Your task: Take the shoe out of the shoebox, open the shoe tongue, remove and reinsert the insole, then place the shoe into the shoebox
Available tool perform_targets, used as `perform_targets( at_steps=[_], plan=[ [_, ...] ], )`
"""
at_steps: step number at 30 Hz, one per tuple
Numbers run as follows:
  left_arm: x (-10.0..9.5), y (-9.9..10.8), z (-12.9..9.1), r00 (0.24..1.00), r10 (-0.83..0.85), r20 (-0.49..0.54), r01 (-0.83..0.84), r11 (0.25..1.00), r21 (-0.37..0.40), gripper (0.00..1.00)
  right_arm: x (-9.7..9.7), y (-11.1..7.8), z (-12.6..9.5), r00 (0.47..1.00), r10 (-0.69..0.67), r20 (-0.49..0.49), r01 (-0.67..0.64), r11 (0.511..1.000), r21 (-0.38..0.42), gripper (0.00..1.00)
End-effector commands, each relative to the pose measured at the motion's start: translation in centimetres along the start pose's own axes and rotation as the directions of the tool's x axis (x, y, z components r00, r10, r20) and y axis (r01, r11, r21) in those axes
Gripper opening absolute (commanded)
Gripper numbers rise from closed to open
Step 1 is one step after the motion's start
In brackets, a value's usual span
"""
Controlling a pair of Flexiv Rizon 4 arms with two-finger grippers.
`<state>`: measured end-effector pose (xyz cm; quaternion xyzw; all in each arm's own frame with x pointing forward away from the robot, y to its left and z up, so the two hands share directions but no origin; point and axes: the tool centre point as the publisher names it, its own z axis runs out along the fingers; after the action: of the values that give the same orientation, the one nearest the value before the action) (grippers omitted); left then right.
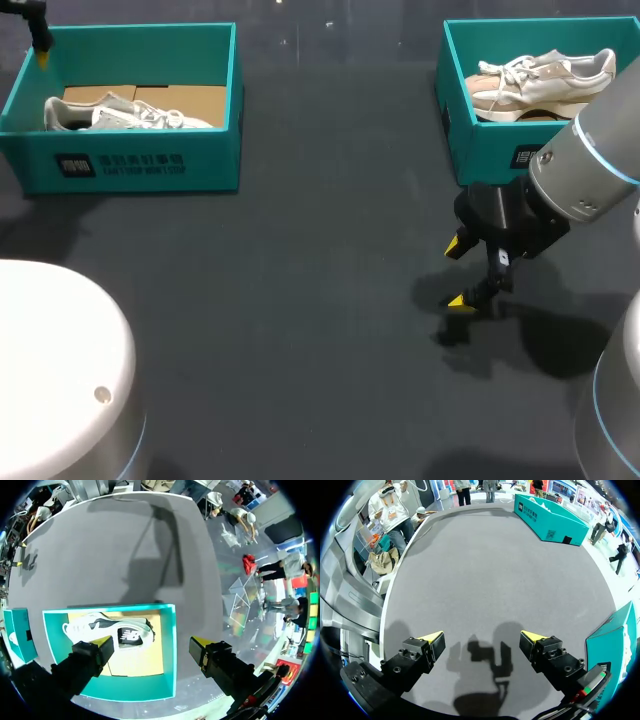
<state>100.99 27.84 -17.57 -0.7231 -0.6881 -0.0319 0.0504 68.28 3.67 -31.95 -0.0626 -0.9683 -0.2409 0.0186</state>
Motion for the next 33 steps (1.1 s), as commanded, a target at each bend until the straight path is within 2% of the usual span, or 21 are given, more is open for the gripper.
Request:
perform_targets(
  at_steps=[1, 9, 16, 17, 19, 21, 23, 25, 27, 33],
  plan=[
    [0.7, -0.5, -1.3, 1.0, 0.011, 0.027, -0.011, 1.0, 0.002, 1.0, 0.1, 0.0, 0.0, 1.0, 0.001, 0.003, -0.001, 1.0, 0.001, 1.0],
    [0.7, -0.5, -1.3, 1.0, 0.011, 0.027, -0.011, 1.0, 0.002, 1.0, 0.1, 0.0, 0.0, 1.0, 0.001, 0.003, -0.001, 1.0, 0.001, 1.0],
    [0.7, -0.5, -1.3, 1.0, 0.011, 0.027, -0.011, 1.0, 0.002, 1.0, -4.5, 0.9, -4.8, 0.973, 0.178, 0.143, -0.193, 0.976, 0.099, 1.0],
    [0.7, -0.5, -1.3, 1.0, 0.011, 0.027, -0.011, 1.0, 0.002, 1.0, -5.5, 1.2, -5.8, 0.966, 0.198, 0.164, -0.222, 0.965, 0.138, 1.0],
    [0.7, -0.5, -1.3, 1.0, 0.011, 0.027, -0.011, 1.0, 0.002, 1.0, -6.8, 1.4, -7.0, 0.959, 0.221, 0.176, -0.246, 0.959, 0.139, 1.0],
    [0.7, -0.5, -1.3, 1.0, 0.011, 0.027, -0.011, 1.0, 0.002, 1.0, -8.3, 1.5, -8.2, 0.935, 0.284, 0.213, -0.329, 0.918, 0.22, 1.0],
    [0.7, -0.5, -1.3, 1.0, 0.011, 0.027, -0.011, 1.0, 0.002, 1.0, -9.7, 1.4, -9.6, 0.921, 0.313, 0.231, -0.364, 0.904, 0.226, 1.0],
    [0.7, -0.5, -1.3, 1.0, 0.011, 0.027, -0.011, 1.0, 0.002, 1.0, -11.1, 1.7, -11.1, 0.905, 0.342, 0.252, -0.404, 0.875, 0.266, 1.0],
    [0.7, -0.5, -1.3, 1.0, 0.011, 0.027, -0.011, 1.0, 0.002, 1.0, -11.6, 2.0, -12.2, 0.905, 0.328, 0.272, -0.408, 0.85, 0.333, 1.0],
    [0.7, -0.5, -1.3, 1.0, 0.011, 0.027, -0.011, 1.0, 0.002, 1.0, -11.6, 2.0, -12.2, 0.905, 0.328, 0.272, -0.408, 0.85, 0.333, 1.0]
  ],
)
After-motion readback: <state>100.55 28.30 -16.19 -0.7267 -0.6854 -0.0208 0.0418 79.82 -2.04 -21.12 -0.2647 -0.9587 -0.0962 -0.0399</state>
